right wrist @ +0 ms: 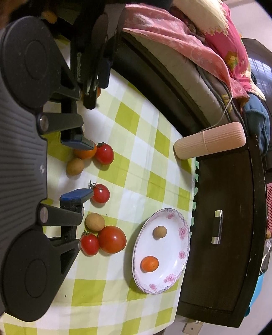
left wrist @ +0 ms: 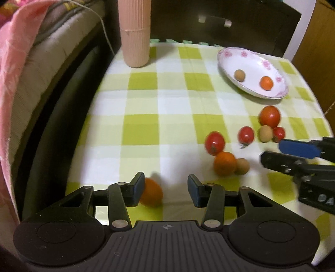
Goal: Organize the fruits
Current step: 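Move both tools back toward the remaining fruits on the tablecloth, then grasp a mandarin orange with the left tool while the right tool grasps another orange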
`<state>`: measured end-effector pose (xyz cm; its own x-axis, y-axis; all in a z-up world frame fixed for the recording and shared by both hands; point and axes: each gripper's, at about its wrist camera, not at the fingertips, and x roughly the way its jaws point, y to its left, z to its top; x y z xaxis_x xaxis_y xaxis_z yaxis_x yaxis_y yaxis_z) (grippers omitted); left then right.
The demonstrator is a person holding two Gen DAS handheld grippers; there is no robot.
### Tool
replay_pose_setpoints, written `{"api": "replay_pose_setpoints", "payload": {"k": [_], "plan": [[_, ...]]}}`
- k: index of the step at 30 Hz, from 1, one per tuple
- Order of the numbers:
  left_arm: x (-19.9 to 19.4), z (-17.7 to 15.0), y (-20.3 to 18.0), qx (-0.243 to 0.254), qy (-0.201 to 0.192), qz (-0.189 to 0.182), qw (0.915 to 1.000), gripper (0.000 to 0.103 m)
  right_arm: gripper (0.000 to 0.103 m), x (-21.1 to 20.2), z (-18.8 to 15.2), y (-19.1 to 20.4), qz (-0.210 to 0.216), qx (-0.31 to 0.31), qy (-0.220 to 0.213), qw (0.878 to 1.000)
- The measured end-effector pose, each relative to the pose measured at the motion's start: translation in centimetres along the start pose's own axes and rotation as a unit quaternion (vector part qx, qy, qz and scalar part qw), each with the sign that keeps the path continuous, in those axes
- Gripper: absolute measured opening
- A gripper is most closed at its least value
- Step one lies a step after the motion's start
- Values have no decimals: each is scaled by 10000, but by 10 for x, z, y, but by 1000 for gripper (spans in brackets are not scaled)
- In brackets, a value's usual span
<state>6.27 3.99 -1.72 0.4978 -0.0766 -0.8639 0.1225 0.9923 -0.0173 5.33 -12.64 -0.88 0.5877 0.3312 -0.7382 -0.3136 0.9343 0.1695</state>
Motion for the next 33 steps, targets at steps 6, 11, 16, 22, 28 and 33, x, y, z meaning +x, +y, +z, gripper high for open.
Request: {"api": "replay_pose_setpoints", "payload": {"k": [6,11,16,22,28,33], "plan": [[3,-1,7,-199,101,95,9997,59,39,3,1,3,41,-26,24,10000],[6,-1,9,-272,207,248,9991,59,39,4,2,3,49,-34,38,10000],[12,-4,8,-287,405,344,9982,51,39,2,4,3,46,-24,-1,10000],[16,-5,8,-328,461,435,9974,48,39,-2,4,2,10,-20,-38,10000],[22,-4,8,-445,508,355,9971,47,39,2,3,0,-39,3,39,10000],[24,-2,8,-518,410,368,9971,49,39,6,8,-4,-58,38,46,10000]]}}
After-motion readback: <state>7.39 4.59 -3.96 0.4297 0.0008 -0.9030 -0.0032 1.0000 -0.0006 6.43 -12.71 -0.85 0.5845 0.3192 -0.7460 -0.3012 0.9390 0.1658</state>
